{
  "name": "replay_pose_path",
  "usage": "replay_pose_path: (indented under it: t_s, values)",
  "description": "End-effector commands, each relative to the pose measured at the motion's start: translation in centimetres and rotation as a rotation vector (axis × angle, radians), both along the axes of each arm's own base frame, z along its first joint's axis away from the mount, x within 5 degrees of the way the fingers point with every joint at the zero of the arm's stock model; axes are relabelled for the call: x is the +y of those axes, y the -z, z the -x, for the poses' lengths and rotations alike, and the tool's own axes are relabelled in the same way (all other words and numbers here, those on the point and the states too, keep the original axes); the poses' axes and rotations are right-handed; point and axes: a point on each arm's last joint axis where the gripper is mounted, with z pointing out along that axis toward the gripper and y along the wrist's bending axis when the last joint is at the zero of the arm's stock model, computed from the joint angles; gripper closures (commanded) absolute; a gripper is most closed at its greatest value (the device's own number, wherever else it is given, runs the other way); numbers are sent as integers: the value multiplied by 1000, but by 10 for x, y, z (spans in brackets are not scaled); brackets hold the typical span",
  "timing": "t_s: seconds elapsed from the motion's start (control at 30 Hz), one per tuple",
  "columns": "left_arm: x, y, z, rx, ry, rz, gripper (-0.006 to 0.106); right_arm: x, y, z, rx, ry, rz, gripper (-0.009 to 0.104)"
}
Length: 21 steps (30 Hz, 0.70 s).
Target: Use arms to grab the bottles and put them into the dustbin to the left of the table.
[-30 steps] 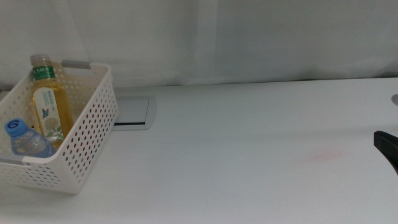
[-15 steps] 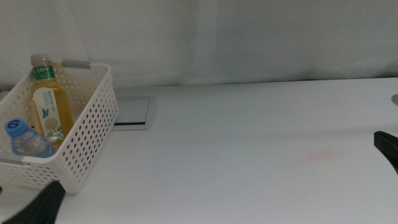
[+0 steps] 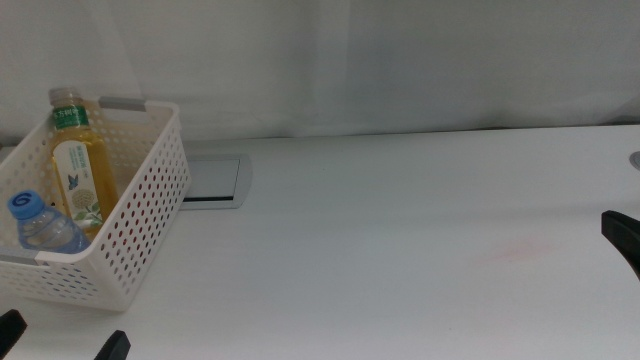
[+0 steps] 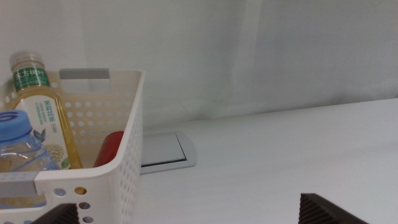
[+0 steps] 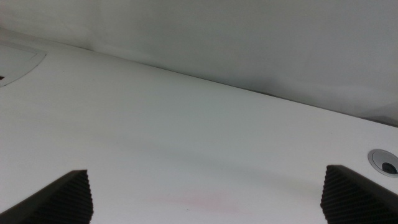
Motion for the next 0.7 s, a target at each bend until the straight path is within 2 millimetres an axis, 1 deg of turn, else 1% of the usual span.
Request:
replay_pose_path:
  t_s: [0.0, 0.23, 0.4, 0.5, 0.57, 0.67]
  values:
    - [0, 14, 0, 38, 5, 0, 7, -1, 1, 0, -8, 6, 6, -8]
    - [-1, 14, 0, 42, 13, 0, 7, -1, 1, 0, -5, 7, -9, -8]
    - [-1, 14, 0, 43, 16, -2, 7, -7, -14, 23, -132, 5, -33, -8]
    - [-1, 14, 0, 43, 16, -2, 7, -15, -22, 41, -253, 12, 38, -8]
    - [-1, 14, 0, 43, 16, -2, 7, -22, -20, 53, -314, 56, 43, -8]
    - [-1, 14, 0, 43, 16, -2, 7, -30, -4, 62, -360, 180, -40, -8]
